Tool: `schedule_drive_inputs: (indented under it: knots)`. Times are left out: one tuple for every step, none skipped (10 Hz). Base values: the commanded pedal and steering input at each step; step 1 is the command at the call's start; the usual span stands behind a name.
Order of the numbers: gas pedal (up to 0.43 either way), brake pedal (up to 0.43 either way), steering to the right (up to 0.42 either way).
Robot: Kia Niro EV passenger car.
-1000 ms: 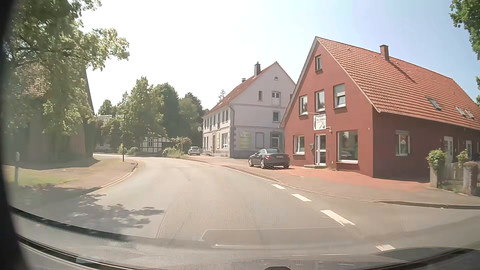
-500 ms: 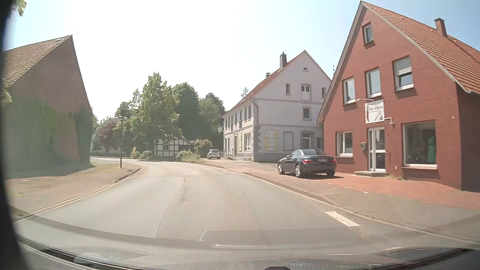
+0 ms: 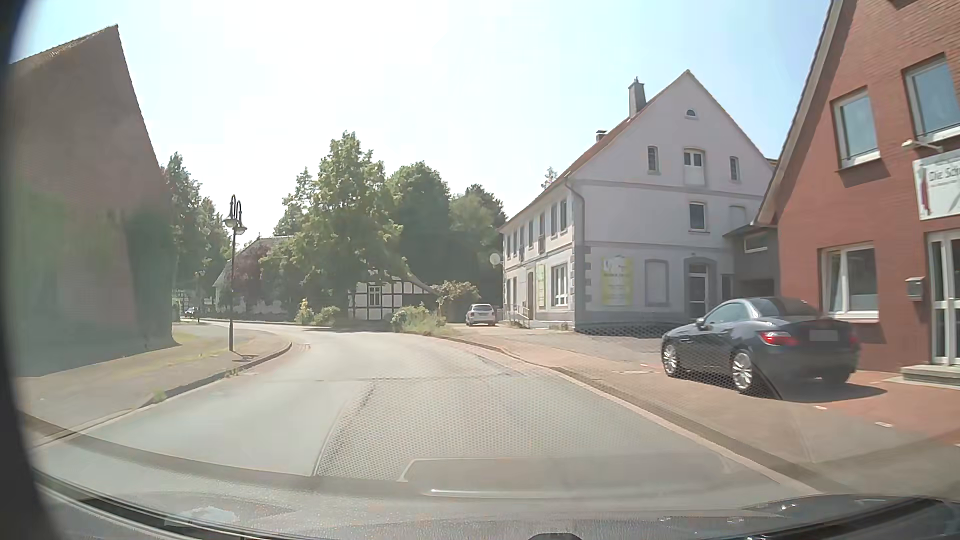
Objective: Follow the waypoints while adhering to traffic rules and regulations
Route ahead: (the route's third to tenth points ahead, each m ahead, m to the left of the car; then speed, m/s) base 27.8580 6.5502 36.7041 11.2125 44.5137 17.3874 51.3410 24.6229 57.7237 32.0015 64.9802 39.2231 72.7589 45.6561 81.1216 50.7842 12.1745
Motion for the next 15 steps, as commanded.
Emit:
schedule_drive_inputs:
  knots:
    - [0.157,0.0,-0.067]
    - [0.157,0.0,-0.064]
    - [0.157,0.0,-0.061]
    - [0.169,0.0,-0.059]
    - [0.169,0.0,-0.059]
    - [0.169,0.0,-0.059]
    - [0.169,0.0,-0.059]
    - [0.169,0.0,-0.059]
    - [0.169,0.0,-0.06]
    - [0.169,0.0,-0.064]
    - [0.169,0.0,-0.069]
    - [0.169,0.0,-0.072]
    - [0.169,0.0,-0.076]
    - [0.169,0.0,-0.076]
    - [0.169,0.0,-0.075]
